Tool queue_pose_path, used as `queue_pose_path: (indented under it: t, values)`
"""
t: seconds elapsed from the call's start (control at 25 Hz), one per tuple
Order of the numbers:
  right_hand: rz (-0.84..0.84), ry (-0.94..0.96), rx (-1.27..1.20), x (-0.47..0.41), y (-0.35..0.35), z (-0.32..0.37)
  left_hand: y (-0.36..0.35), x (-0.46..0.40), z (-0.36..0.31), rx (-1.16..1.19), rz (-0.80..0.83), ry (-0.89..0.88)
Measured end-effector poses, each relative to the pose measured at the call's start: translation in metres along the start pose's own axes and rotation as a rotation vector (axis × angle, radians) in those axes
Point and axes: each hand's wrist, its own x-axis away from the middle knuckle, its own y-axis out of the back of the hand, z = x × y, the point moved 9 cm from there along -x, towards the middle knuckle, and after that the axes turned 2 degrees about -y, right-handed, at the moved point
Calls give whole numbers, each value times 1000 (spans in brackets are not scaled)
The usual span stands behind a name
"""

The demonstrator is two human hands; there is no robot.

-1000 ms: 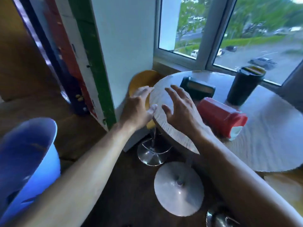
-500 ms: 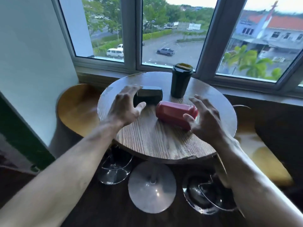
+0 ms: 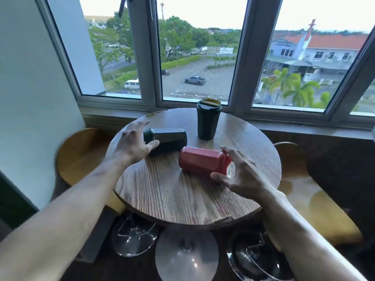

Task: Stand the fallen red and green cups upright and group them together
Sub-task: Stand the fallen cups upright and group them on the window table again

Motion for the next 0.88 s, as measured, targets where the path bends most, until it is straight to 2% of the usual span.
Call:
queue_pose_path:
  t: [0.24,0.52,0.64,0.88]
  values:
    - [1,-37,-67,-9,-1,-5,-20,-7,26,17,140,68]
    - [-162,-35,-99,-27,22,20,-39,-27,37,177,303,32]
    - [-215,-32,-42,-42,31,37,-36,-30,38,217,314,-7]
    - [-147,-32,180,-71,31,59,-47,-31,50,264,429,-8]
